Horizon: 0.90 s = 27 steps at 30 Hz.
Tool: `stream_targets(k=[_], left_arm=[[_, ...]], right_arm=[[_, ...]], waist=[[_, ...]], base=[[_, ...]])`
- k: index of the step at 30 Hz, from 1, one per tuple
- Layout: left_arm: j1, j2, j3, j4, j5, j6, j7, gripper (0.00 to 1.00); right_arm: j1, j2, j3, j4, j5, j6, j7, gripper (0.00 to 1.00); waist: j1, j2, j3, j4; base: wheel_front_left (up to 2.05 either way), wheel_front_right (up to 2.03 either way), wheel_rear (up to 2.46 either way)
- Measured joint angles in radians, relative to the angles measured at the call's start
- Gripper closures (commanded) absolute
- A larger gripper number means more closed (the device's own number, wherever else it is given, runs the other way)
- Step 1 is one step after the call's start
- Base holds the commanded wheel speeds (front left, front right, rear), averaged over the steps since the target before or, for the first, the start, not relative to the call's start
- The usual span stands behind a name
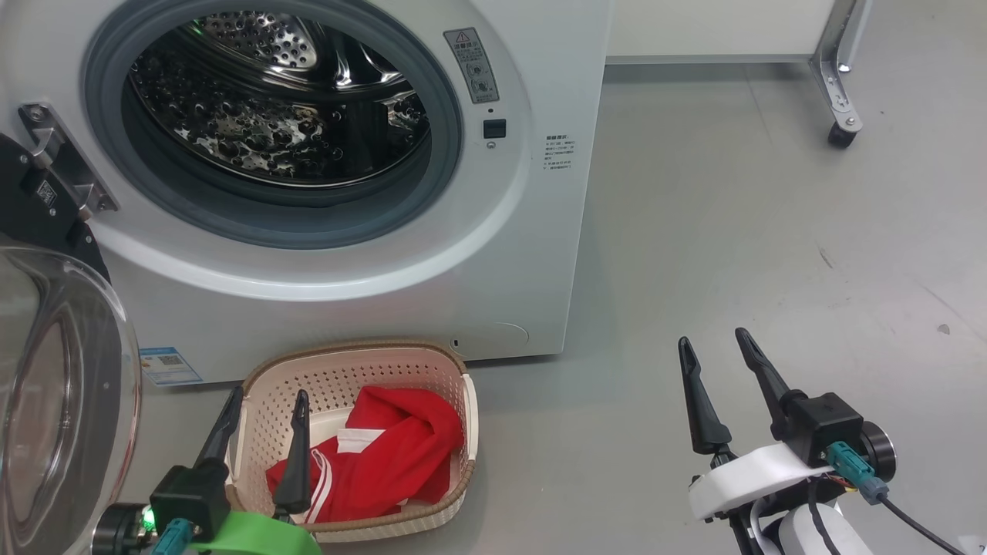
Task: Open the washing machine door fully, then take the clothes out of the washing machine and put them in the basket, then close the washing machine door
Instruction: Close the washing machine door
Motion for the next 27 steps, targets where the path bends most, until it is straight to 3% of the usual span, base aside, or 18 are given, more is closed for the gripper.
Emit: stream_targets(k=[13, 27], left_arm=[[0.010, 0.000, -0.004, -0.041, 0.000, 0.013, 0.018, 0.00], [0.024, 0.001, -0.021, -0.077, 0.001, 0.017, 0.035, 0.00]], right_arm=[[0.001, 0.000, 0.000, -0.005, -0.002, 0.000, 0.000, 0.00], [0.001, 0.001, 0.000, -0.006, -0.002, 0.000, 0.000, 0.00]], waist=[[0.0000, 0.0000, -0.003, 0.005], [0.0001, 0.0000, 0.003, 0.005]], base=[[-0.40, 0.48, -0.08], [-0.98, 0.98, 0.00]])
